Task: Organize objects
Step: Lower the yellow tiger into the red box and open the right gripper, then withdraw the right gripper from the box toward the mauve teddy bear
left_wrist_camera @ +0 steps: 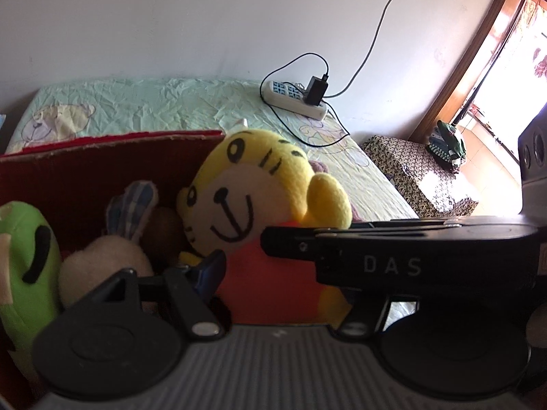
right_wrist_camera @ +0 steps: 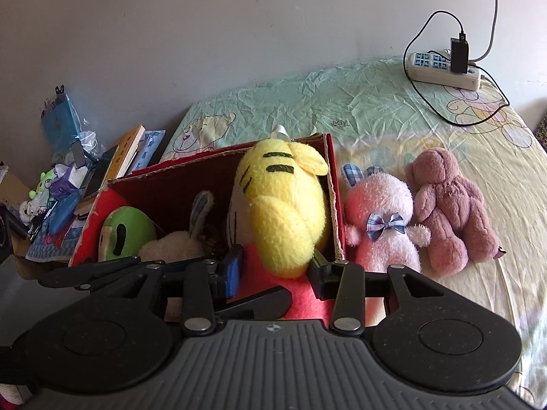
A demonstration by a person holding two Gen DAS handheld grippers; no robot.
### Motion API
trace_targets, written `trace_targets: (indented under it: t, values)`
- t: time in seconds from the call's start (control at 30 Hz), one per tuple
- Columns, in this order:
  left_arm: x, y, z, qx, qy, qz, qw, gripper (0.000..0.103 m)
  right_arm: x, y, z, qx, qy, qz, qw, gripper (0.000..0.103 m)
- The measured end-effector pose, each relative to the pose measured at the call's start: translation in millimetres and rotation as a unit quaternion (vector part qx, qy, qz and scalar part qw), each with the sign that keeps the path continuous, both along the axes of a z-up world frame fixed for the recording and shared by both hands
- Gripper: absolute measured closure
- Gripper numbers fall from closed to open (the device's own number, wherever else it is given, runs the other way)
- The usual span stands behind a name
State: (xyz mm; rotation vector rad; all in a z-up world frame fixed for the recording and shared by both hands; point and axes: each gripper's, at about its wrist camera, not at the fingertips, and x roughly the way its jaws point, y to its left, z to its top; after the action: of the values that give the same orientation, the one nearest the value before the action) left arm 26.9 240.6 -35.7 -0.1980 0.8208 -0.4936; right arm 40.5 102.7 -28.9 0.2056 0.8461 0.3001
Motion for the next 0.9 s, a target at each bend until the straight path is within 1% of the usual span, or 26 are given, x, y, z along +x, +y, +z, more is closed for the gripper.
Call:
trace_targets:
  t: [0.07, 0.2, 0.27, 0.3, 0.37, 0.47, 0.57, 0.7, 0.77, 0.9]
  values:
    - [4, 1, -2, -0.002, 0.004, -0.001, 1.0000, 0.030, -2, -3, 3, 0.001, -0.014, -0.006, 1.000, 0.059]
    - [8, -2, -7, 0.001, 0.013, -0.007, 0.9999, 0.029, -4, -13, 8, 0.021, -0.036, -0.024, 0.999, 0.060]
    - [10, -4, -9, 0.002, 0.016, -0.009, 0.9998, 0.029, -1, -14, 6, 0.022, -0.033, -0.027, 0.999, 0.062]
    - [11, -4, -9, 0.002, 0.016, -0.009, 0.9998, 0.029, 0, -14, 4, 0.023, -0.029, -0.027, 0.999, 0.066]
    - [12, -5, -10, 0.008, 0.018, -0.007, 0.9998, 0.025, 1, -14, 0, 0.025, -0.027, -0.030, 0.999, 0.068]
    - [14, -6, -12, 0.015, 0.024, -0.003, 0.9996, 0.022, 0, -13, -3, 0.017, -0.031, -0.031, 0.999, 0.068]
    - [15, -6, -11, 0.017, 0.029, 0.001, 0.9994, 0.021, -2, -13, -4, 0.013, -0.036, -0.028, 0.999, 0.069]
    - [12, -7, -6, 0.034, 0.025, 0.008, 0.9991, 0.019, -5, -16, -2, 0.025, -0.034, -0.031, 0.999, 0.068]
    - [10, -8, -3, 0.045, 0.022, 0.015, 0.9986, 0.015, -7, -18, -1, 0.028, -0.034, -0.035, 0.998, 0.068]
    - [8, -9, 3, 0.063, 0.021, 0.023, 0.9976, 0.012, -11, -21, -1, 0.038, -0.034, -0.041, 0.998, 0.068]
